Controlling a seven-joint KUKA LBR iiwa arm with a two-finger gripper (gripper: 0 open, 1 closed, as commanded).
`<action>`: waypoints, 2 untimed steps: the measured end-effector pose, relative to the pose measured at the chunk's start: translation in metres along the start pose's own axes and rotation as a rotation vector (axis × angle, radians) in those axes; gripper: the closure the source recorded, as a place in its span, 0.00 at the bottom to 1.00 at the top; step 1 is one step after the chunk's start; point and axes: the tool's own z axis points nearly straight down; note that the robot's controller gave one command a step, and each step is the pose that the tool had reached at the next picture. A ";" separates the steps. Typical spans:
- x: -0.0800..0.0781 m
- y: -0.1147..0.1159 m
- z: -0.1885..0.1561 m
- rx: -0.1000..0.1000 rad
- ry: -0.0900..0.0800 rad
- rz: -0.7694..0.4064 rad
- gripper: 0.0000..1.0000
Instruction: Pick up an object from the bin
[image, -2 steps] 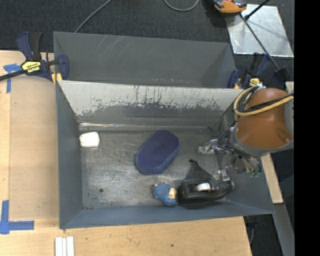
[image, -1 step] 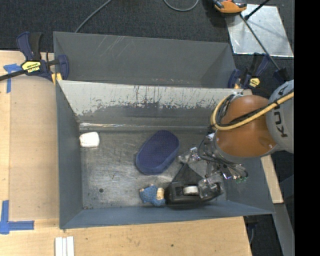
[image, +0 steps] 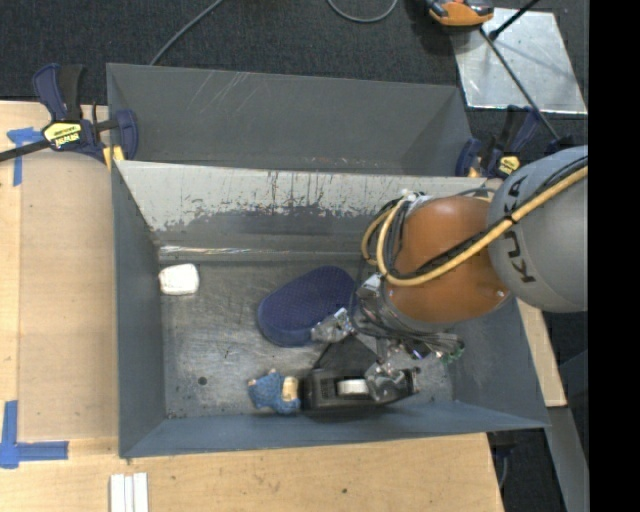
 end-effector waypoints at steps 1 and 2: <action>-0.020 0.016 0.008 0.008 0.001 -0.109 0.00; -0.032 0.024 0.010 0.009 0.013 -0.248 0.00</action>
Offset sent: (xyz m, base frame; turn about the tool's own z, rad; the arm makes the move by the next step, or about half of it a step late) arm 0.0028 0.0818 -0.0356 -0.2301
